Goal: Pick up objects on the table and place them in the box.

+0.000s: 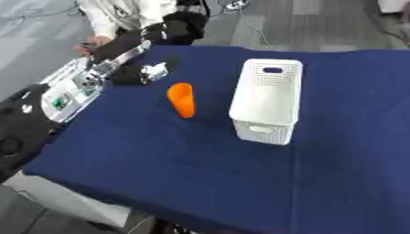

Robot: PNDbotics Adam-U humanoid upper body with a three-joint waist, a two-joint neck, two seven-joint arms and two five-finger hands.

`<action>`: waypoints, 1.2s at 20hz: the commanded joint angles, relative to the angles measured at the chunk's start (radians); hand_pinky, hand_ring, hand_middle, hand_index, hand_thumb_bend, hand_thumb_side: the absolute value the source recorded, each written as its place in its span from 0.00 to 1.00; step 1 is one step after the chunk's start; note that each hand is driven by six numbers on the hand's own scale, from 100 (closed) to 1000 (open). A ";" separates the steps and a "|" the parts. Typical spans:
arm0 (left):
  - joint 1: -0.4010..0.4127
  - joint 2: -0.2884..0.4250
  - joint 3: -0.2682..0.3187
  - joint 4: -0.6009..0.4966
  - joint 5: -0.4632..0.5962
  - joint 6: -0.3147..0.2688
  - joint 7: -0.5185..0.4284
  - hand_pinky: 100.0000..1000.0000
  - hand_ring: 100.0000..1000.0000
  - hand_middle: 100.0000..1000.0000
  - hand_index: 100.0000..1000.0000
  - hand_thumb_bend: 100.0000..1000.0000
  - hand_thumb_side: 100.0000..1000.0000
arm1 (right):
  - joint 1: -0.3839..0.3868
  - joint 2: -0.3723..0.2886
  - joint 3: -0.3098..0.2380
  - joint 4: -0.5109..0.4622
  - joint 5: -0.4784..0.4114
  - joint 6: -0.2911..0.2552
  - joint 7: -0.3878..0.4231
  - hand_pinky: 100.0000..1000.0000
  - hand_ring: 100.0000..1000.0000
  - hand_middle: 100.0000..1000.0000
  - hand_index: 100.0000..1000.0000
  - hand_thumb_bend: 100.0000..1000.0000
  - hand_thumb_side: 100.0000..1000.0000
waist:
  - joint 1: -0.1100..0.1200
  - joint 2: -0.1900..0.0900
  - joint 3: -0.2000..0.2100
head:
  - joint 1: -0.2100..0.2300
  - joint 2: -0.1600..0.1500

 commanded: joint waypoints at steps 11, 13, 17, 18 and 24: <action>0.004 -0.040 -0.017 0.007 0.006 0.017 0.021 1.00 1.00 1.00 1.00 0.19 1.00 | -0.021 -0.009 0.000 -0.010 0.001 -0.002 0.005 0.39 0.59 0.62 0.67 0.00 0.94 | -0.013 -0.007 -0.006 | 0.003 0.000; 0.005 -0.053 -0.020 0.011 0.008 0.016 0.016 1.00 1.00 1.00 1.00 0.19 1.00 | -0.022 -0.008 0.000 -0.011 0.001 -0.002 0.006 0.39 0.59 0.62 0.67 0.00 0.94 | -0.014 -0.006 -0.006 | 0.004 0.000; 0.003 -0.069 -0.023 0.017 -0.013 0.010 0.013 1.00 1.00 1.00 1.00 0.19 1.00 | -0.024 -0.007 0.001 -0.011 0.001 -0.002 0.007 0.39 0.59 0.62 0.67 0.00 0.93 | -0.016 -0.003 -0.009 | 0.007 0.000; 0.002 -0.073 -0.024 0.019 -0.017 0.009 0.013 1.00 1.00 1.00 1.00 0.19 1.00 | -0.025 -0.006 0.002 -0.011 0.001 -0.002 0.008 0.39 0.59 0.62 0.67 0.00 0.93 | -0.016 -0.002 -0.010 | 0.008 0.000; -0.004 -0.096 -0.032 0.031 -0.023 0.003 -0.001 1.00 1.00 1.00 1.00 0.19 1.00 | -0.027 -0.004 0.003 -0.012 0.001 -0.002 0.009 0.39 0.59 0.62 0.67 0.00 0.93 | -0.018 0.000 -0.013 | 0.014 0.000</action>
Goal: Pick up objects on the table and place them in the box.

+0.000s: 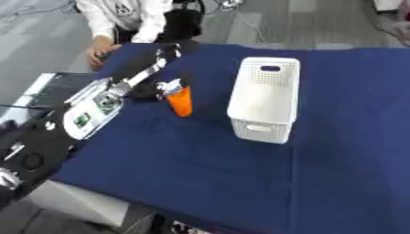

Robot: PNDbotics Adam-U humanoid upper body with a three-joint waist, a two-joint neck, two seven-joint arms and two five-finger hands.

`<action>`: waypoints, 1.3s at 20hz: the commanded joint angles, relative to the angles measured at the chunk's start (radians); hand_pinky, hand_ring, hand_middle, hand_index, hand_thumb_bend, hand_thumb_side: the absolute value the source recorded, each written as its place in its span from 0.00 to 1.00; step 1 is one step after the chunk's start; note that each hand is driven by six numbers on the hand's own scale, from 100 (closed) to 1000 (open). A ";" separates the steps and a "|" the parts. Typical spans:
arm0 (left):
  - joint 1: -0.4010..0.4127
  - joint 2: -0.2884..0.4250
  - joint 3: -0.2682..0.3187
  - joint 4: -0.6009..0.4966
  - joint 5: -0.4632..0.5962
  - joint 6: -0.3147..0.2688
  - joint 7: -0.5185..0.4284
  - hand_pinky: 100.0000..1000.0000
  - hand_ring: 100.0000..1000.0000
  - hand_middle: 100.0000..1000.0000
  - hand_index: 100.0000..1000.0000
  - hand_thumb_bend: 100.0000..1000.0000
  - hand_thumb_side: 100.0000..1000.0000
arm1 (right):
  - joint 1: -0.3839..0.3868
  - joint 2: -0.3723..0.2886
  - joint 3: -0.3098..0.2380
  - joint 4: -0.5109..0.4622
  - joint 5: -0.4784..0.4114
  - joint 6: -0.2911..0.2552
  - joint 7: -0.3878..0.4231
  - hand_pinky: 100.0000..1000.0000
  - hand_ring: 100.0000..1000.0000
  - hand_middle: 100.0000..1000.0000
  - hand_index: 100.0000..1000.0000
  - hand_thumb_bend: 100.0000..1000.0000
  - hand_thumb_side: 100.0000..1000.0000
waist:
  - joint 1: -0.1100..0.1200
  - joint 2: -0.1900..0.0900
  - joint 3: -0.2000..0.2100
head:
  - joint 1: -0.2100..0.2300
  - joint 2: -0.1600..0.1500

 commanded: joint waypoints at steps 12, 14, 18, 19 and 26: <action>-0.008 0.007 0.007 0.022 -0.099 0.026 -0.015 1.00 1.00 1.00 1.00 0.12 1.00 | -0.026 -0.001 -0.003 -0.013 -0.001 0.002 0.004 0.39 0.60 0.62 0.67 0.00 0.93 | -0.006 -0.006 -0.004 | 0.022 -0.006; 0.006 0.019 0.009 0.023 -0.135 0.056 -0.010 1.00 1.00 1.00 1.00 0.10 1.00 | -0.026 -0.002 -0.004 -0.013 0.000 0.002 0.004 0.39 0.60 0.62 0.67 0.00 0.93 | -0.006 -0.006 -0.003 | 0.019 -0.006; 0.042 0.046 0.017 0.022 -0.190 0.107 -0.001 1.00 1.00 1.00 1.00 0.08 1.00 | -0.025 -0.003 -0.005 -0.013 0.000 0.002 0.002 0.39 0.60 0.62 0.67 0.00 0.93 | -0.006 -0.005 0.000 | 0.013 -0.008; 0.053 0.053 0.022 0.022 -0.197 0.116 0.004 1.00 1.00 1.00 1.00 0.08 1.00 | -0.024 -0.004 -0.006 -0.013 0.001 0.002 0.002 0.39 0.60 0.62 0.67 0.00 0.93 | -0.006 -0.005 0.001 | 0.011 -0.009; 0.120 0.093 0.054 0.033 -0.231 0.153 0.031 1.00 1.00 1.00 1.00 0.06 1.00 | -0.020 -0.007 -0.007 -0.012 0.002 0.002 0.000 0.39 0.60 0.62 0.67 0.00 0.93 | -0.007 -0.006 0.007 | 0.009 -0.007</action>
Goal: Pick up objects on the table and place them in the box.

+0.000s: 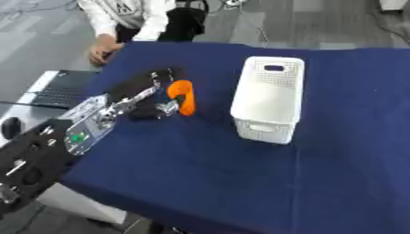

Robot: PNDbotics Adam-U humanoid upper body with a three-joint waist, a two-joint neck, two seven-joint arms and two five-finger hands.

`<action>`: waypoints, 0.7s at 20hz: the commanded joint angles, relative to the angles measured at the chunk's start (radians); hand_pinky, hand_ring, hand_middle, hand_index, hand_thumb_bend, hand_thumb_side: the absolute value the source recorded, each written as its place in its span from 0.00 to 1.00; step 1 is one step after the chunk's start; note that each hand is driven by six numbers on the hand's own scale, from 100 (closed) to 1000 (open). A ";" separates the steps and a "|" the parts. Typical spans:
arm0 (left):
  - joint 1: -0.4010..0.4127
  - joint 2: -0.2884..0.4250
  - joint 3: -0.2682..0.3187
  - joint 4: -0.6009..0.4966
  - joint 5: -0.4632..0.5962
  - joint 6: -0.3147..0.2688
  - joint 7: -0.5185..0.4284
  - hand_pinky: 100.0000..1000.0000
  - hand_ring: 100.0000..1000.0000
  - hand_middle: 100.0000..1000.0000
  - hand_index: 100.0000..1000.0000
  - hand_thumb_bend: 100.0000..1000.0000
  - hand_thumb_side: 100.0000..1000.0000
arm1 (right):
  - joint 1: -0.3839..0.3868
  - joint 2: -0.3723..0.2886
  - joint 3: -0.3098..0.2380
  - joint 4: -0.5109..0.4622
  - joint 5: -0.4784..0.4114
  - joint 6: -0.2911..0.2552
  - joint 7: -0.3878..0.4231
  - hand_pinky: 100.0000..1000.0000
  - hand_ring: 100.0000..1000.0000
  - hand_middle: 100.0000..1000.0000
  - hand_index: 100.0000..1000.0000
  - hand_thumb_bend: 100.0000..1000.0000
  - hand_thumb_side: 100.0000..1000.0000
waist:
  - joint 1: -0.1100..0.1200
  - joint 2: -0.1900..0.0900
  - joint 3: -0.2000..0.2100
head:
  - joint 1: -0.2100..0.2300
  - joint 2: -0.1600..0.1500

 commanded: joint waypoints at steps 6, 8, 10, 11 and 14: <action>0.034 0.066 0.050 0.020 -0.023 0.026 0.005 1.00 1.00 1.00 1.00 0.05 1.00 | -0.009 -0.010 -0.008 -0.011 0.004 -0.002 -0.004 0.39 0.60 0.62 0.67 0.00 0.93 | -0.009 -0.010 0.007 | -0.005 -0.004; 0.039 0.066 0.055 0.024 -0.021 0.027 0.005 1.00 1.00 1.00 1.00 0.05 1.00 | -0.009 -0.010 -0.008 -0.010 0.005 -0.002 -0.004 0.39 0.60 0.62 0.67 0.00 0.93 | -0.009 -0.010 0.008 | -0.005 -0.004; 0.042 0.061 0.060 0.033 -0.016 0.022 0.006 1.00 1.00 1.00 1.00 0.06 1.00 | -0.008 -0.010 -0.007 -0.010 0.005 -0.002 -0.004 0.39 0.60 0.62 0.67 0.00 0.93 | -0.010 -0.010 0.009 | -0.003 -0.005; 0.041 0.057 0.062 0.039 -0.013 0.017 0.007 1.00 1.00 1.00 1.00 0.07 1.00 | -0.008 -0.010 -0.007 -0.010 0.005 -0.002 -0.004 0.39 0.60 0.62 0.67 0.00 0.93 | -0.010 -0.011 0.009 | -0.002 -0.005; 0.033 0.040 0.067 0.062 -0.005 -0.009 0.012 1.00 1.00 1.00 1.00 0.08 1.00 | -0.008 -0.009 -0.007 -0.010 0.004 -0.002 -0.004 0.39 0.60 0.62 0.67 0.00 0.93 | -0.012 -0.011 0.008 | 0.001 -0.011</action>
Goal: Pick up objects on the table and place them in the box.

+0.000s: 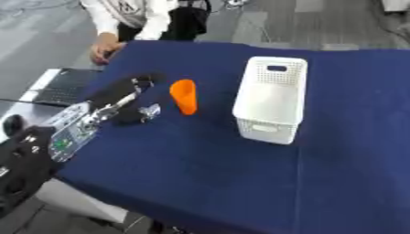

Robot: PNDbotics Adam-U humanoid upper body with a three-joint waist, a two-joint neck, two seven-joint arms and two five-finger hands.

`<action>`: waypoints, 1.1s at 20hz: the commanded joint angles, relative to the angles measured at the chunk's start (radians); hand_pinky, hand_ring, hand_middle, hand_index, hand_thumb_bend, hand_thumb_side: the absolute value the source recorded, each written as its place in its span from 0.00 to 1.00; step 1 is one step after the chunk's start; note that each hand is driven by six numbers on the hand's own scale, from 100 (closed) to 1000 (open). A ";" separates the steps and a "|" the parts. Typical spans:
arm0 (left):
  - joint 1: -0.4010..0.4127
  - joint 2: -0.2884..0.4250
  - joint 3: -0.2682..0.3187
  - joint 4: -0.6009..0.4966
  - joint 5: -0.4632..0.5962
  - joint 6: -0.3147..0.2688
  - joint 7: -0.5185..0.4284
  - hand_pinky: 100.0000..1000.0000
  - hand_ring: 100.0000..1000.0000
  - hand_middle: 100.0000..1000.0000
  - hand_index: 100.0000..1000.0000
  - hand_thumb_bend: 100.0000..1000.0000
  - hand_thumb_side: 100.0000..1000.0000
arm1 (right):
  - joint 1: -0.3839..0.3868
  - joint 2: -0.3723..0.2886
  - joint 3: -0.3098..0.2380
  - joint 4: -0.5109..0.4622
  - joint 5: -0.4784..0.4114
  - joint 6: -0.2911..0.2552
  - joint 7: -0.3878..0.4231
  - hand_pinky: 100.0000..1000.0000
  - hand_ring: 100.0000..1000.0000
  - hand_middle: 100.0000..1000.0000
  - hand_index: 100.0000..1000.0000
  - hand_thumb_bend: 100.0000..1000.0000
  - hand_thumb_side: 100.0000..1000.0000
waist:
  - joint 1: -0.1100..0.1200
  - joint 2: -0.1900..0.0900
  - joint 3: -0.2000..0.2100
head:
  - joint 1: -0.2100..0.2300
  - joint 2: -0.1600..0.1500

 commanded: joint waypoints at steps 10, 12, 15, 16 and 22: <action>-0.085 -0.048 0.031 0.100 -0.010 -0.097 0.049 1.00 1.00 1.00 1.00 0.11 1.00 | -0.011 -0.004 -0.006 -0.011 0.003 -0.003 -0.002 0.39 0.60 0.62 0.67 0.00 0.93 | -0.009 -0.009 -0.005 | 0.007 -0.025; -0.102 -0.065 0.031 0.119 -0.020 -0.107 0.054 1.00 1.00 1.00 1.00 0.11 1.00 | -0.012 -0.003 -0.006 -0.011 0.003 -0.003 -0.002 0.39 0.60 0.62 0.67 0.00 0.93 | -0.009 -0.009 -0.006 | 0.007 -0.027; -0.123 -0.085 0.032 0.143 -0.034 -0.118 0.060 1.00 1.00 1.00 1.00 0.11 1.00 | -0.013 -0.002 -0.006 -0.012 0.002 -0.002 -0.001 0.39 0.60 0.62 0.67 0.00 0.93 | -0.010 -0.008 -0.007 | 0.007 -0.030; -0.129 -0.089 0.033 0.149 -0.038 -0.121 0.061 1.00 1.00 1.00 1.00 0.11 1.00 | -0.014 -0.002 -0.005 -0.012 0.002 -0.003 -0.001 0.39 0.60 0.62 0.67 0.00 0.93 | -0.010 -0.007 -0.008 | 0.007 -0.030; -0.173 -0.118 0.039 0.204 -0.088 -0.141 0.066 1.00 1.00 1.00 1.00 0.10 1.00 | -0.018 0.001 -0.004 -0.013 0.001 -0.003 0.000 0.39 0.60 0.62 0.67 0.00 0.93 | -0.012 -0.004 -0.013 | 0.010 -0.027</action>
